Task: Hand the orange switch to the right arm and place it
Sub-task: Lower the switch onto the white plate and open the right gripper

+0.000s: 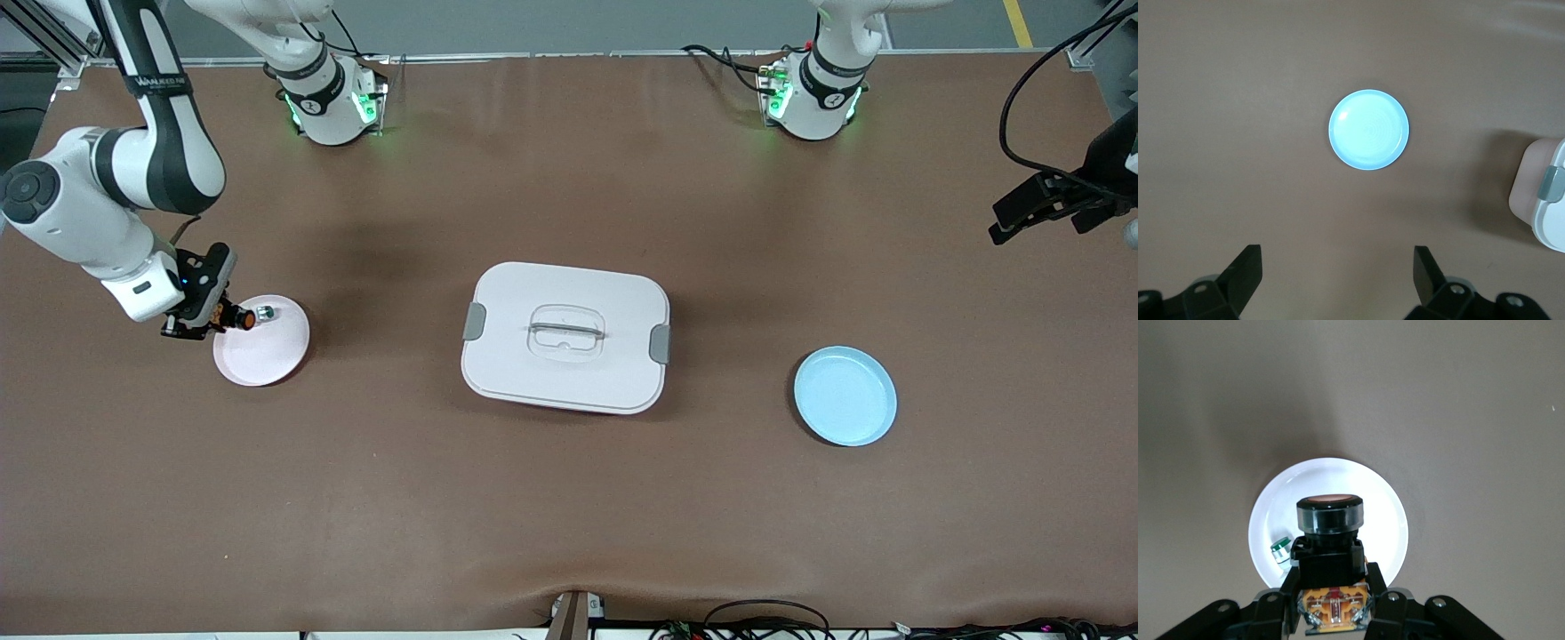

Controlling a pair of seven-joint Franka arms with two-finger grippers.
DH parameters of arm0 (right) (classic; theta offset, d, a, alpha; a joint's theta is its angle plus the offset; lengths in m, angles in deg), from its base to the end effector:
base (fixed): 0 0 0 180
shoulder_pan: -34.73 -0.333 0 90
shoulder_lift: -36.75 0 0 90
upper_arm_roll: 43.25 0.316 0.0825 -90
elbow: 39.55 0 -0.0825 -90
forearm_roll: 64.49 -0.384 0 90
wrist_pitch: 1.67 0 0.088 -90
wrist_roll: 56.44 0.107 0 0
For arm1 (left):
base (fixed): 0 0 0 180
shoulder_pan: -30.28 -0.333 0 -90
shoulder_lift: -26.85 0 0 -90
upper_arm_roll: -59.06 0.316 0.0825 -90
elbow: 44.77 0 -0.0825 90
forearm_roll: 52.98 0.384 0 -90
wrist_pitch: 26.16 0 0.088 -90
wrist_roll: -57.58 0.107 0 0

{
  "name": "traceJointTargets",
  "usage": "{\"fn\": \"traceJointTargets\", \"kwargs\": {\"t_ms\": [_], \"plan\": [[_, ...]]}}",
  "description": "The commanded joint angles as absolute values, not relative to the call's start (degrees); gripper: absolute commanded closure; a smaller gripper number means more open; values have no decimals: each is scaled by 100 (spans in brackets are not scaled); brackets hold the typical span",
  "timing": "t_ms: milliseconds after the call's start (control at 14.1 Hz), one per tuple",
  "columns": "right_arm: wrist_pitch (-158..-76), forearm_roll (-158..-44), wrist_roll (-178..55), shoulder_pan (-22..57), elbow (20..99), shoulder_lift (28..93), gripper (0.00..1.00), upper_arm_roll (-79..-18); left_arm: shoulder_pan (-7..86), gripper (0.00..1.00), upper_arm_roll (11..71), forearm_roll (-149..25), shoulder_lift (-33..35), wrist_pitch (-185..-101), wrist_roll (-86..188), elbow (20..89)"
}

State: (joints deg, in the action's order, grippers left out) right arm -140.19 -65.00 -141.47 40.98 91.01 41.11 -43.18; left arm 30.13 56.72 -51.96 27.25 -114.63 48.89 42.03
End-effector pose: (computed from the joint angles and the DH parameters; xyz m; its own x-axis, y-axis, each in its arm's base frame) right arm 0.5279 -0.0571 0.3278 0.1994 0.9799 0.0118 0.9779 -0.1997 0.0620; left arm 0.5498 -0.0192 0.6523 0.9928 0.1137 0.0384 0.1142 -0.9934 -0.0124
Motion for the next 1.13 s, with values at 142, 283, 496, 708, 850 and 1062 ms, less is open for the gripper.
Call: {"fn": "traceJointTargets", "kwargs": {"t_ms": [142,283,496,708,850,1062], "plan": [[-14571,-6326,-14380,4368,9185,4570,100,-4228,3081,0,5774,-5246,3027,-11388,5028,4391],[-14843,-6326,-14460,4448,9194,4772,100,-4228,3081,0,5774,-5246,3176,-11388,5028,4549],[-15020,-6326,-14556,4475,9194,5019,100,-4228,3081,0,5774,-5228,3282,-11388,5028,4655],[-15090,-6326,-14556,4440,9203,5134,100,-4228,3055,0,5756,-5219,3256,-11397,5037,4646],[-15230,-6326,-14556,4439,9255,5186,100,-4219,3063,0,5730,-5219,3256,-11397,5037,4646],[-15503,-6335,-14556,4431,9361,5274,100,-4219,3090,0,5712,-5211,3221,-11397,5037,4646]]}}
